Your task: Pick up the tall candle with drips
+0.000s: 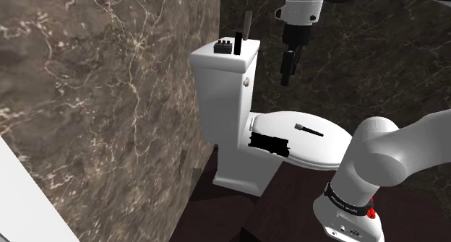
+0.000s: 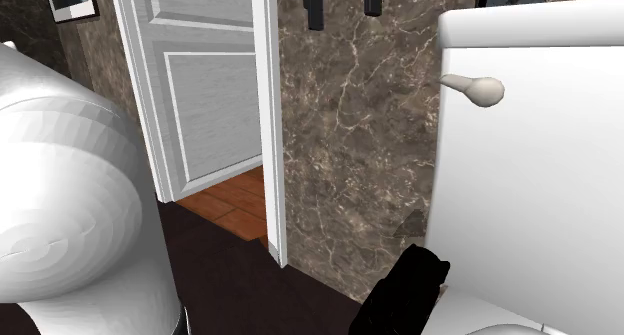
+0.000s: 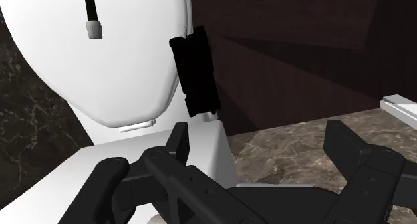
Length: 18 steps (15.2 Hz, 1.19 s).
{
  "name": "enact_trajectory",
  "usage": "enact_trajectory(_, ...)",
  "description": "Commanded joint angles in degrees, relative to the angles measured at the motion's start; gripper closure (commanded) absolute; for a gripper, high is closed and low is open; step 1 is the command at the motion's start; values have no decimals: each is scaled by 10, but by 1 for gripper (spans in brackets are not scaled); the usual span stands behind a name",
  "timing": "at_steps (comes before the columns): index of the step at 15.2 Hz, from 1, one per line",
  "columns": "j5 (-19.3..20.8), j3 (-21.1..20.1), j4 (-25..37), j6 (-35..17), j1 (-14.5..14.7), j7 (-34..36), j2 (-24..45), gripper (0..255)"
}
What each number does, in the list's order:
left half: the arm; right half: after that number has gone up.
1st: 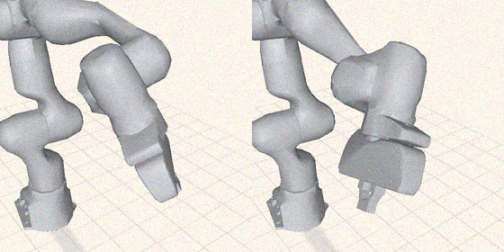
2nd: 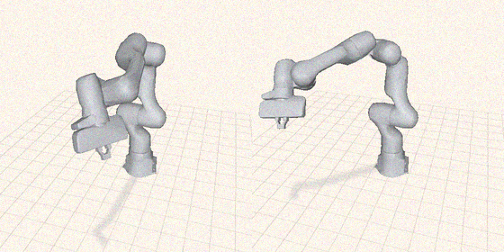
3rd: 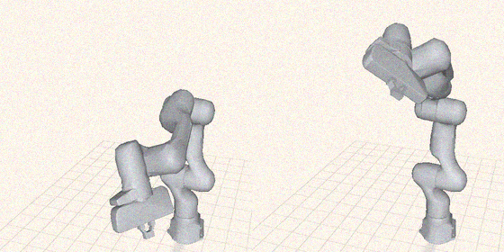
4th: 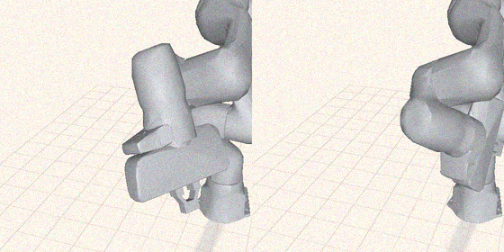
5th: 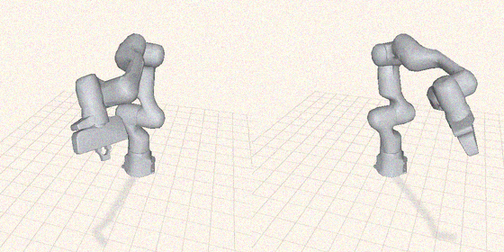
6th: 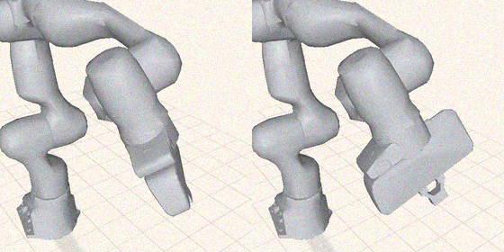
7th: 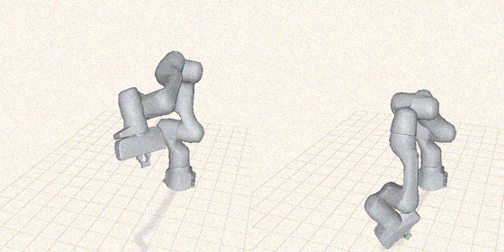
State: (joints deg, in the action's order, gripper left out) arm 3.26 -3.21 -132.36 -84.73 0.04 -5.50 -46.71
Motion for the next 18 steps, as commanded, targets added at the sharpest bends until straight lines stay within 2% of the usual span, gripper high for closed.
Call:
enact_trajectory(1,0,0,0,0,0,0,0,0)
enact_trajectory(10,2,107,-142,-104,-34,-55,-4,0)
enact_trajectory(18,11,207,-236,-212,-69,-115,51,0)
